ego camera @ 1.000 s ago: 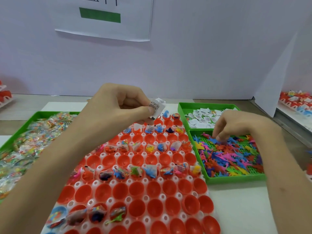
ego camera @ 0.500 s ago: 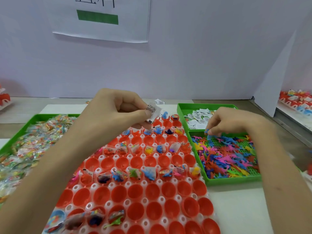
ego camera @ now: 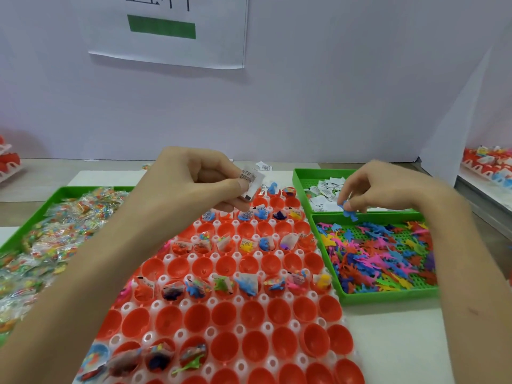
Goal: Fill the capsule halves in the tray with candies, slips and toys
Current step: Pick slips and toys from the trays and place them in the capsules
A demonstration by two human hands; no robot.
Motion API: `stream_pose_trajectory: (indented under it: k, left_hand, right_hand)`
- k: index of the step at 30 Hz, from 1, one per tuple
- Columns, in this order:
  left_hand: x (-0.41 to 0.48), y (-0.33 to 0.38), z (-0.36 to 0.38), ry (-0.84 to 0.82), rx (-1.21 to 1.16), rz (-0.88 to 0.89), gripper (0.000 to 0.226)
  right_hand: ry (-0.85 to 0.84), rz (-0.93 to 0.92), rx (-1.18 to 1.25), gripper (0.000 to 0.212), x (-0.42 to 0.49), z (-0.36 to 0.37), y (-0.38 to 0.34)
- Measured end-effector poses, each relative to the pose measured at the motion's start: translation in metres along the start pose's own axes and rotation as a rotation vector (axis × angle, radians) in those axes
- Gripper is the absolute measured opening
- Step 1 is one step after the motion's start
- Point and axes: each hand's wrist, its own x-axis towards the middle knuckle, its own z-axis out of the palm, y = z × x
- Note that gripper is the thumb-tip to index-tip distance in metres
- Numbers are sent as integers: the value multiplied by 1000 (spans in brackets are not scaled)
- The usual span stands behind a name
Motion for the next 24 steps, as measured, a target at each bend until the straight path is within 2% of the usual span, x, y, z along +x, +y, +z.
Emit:
stream_pose_trajectory:
  k: [2,6,9,15,20,24]
  left_hand:
    - [0,0,1,10,-30,-15,5]
    - [-1,-1,6,51,-100,-51,4]
    - [-2,0,8,72,-111,-42,5]
    - [-2,2,6,69,-203,-23,7]
    - [-3,4,-4,-76,-256,-9,15]
    - [-3,4,-5,-76,-251,30,11]
  right_hand:
    - [51,-139,151,8,-10,-4,-15]
    - [74,-605,689,8,-33,-7,-61]
    - [54,-779,873,12,-41,2,-93]
    - [229,-649,604,9,-37,16,-110]
    - [291,-620,589,10,-39,17,-113]
    - [266,-618,633,9,-40,17,-115]
